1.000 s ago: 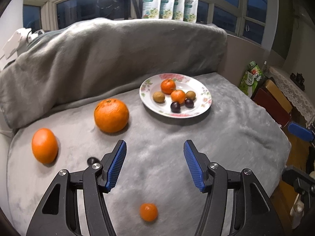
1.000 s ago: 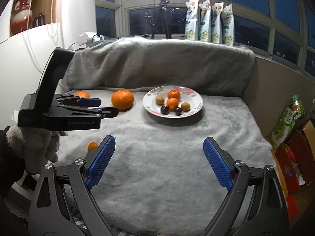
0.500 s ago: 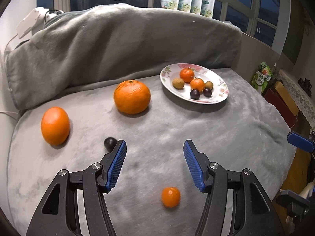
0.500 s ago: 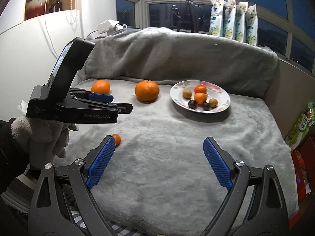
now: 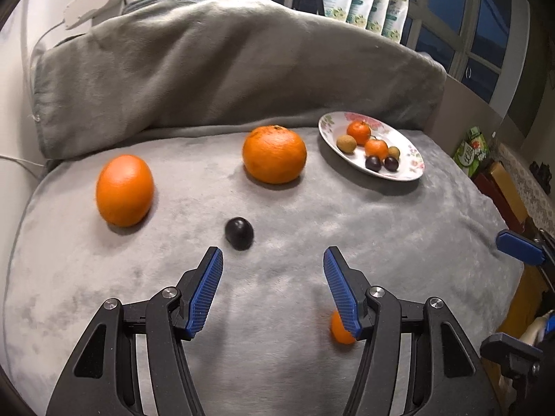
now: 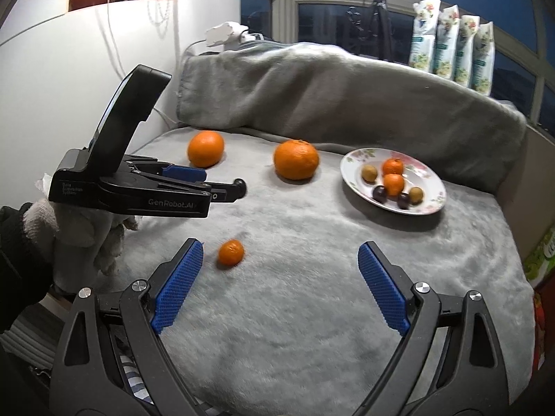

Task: Organize fruits
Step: 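Grasp the dark plum with the left gripper while the right gripper grasps a small mandarin, then carry the plum and small mandarin onto the white plate while both grippers open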

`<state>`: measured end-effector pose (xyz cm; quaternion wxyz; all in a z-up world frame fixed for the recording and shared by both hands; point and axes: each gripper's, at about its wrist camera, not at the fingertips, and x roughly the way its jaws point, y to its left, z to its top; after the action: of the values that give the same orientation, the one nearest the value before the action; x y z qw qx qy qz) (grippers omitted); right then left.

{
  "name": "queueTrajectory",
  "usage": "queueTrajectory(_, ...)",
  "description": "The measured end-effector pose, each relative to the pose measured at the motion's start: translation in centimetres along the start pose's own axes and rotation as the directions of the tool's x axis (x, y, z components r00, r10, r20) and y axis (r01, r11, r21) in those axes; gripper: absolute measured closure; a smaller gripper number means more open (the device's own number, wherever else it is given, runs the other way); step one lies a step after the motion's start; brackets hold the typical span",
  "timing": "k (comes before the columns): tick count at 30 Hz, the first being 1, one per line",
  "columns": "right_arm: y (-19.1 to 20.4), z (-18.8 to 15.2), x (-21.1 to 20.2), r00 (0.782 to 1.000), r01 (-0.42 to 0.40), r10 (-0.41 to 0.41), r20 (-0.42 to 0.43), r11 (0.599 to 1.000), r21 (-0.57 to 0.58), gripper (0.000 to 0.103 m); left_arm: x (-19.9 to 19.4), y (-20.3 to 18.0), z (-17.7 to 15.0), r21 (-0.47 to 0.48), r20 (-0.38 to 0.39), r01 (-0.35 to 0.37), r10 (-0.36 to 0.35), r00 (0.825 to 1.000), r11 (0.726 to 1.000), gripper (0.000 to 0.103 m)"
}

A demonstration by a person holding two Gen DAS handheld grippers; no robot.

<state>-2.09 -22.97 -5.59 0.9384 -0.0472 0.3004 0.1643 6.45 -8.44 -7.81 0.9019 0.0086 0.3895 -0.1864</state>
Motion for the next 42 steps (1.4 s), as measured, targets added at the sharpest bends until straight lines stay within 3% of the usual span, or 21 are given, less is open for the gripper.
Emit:
queueTrajectory(6, -0.5, 0.3, 2.1, 0.997, -0.066, 0.065, -0.049, 0.998, -0.013, 0.010, 0.7, -0.1, 0.2, 0.051, -0.001, 0.017, -0.017, 1.000, 0.999, 0.043)
queueTrajectory(10, -1.8, 0.0, 4.0, 0.992, -0.071, 0.073, -0.100, 0.997, 0.018, 0.025, 1.7, -0.1, 0.8, 0.064, -0.009, 0.038, -0.037, 0.999, 0.997, 0.043)
queueTrajectory(15, -2.2, -0.3, 5.7, 0.981, -0.137, 0.141, -0.133, 0.990, 0.042, 0.026, 3.1, 0.8, 1.1, 0.059, -0.028, 0.033, -0.032, 0.999, 0.998, 0.045)
queueTrajectory(19, -1.0, 0.0, 6.9, 0.967, -0.199, 0.204, -0.154, 0.979, 0.043, 0.044, 4.4, 2.0, 1.4, 0.032, -0.049, 0.034, -0.032, 0.998, 0.999, 0.049)
queueTrajectory(20, -0.5, 0.1, 7.5, 0.962, -0.211, 0.214, -0.167, 0.977, 0.034, 0.044, 4.9, 2.5, 1.5, 0.014, -0.058, 0.044, -0.043, 0.997, 0.999, 0.051)
queueTrajectory(23, 0.6, 0.3, 8.5, 0.955, -0.228, 0.226, -0.191, 0.974, 0.009, 0.046, 5.6, 2.9, 1.5, 0.006, -0.071, 0.050, -0.050, 0.996, 0.999, 0.056)
queueTrajectory(25, 1.1, 0.4, 9.2, 0.951, -0.235, 0.230, -0.207, 0.972, 0.000, 0.054, 6.1, 3.1, 1.3, 0.003, -0.082, 0.056, -0.056, 0.995, 0.998, 0.058)
queueTrajectory(29, 1.8, 0.5, 10.2, 0.942, -0.248, 0.237, -0.239, 0.969, -0.015, 0.055, 6.6, 3.4, 1.0, -0.008, -0.095, 0.066, -0.067, 0.993, 0.998, 0.063)
queueTrajectory(36, 2.8, 0.4, 11.5, 0.928, -0.260, 0.238, -0.287, 0.965, -0.043, 0.071, 6.6, 3.5, 1.2, -0.003, -0.095, 0.068, -0.068, 0.993, 0.998, 0.078)
queueTrajectory(42, 2.8, 0.3, 11.6, 0.926, -0.260, 0.236, -0.296, 0.964, -0.045, 0.074, 6.5, 3.5, 1.3, -0.001, -0.091, 0.066, -0.065, 0.994, 0.998, 0.079)
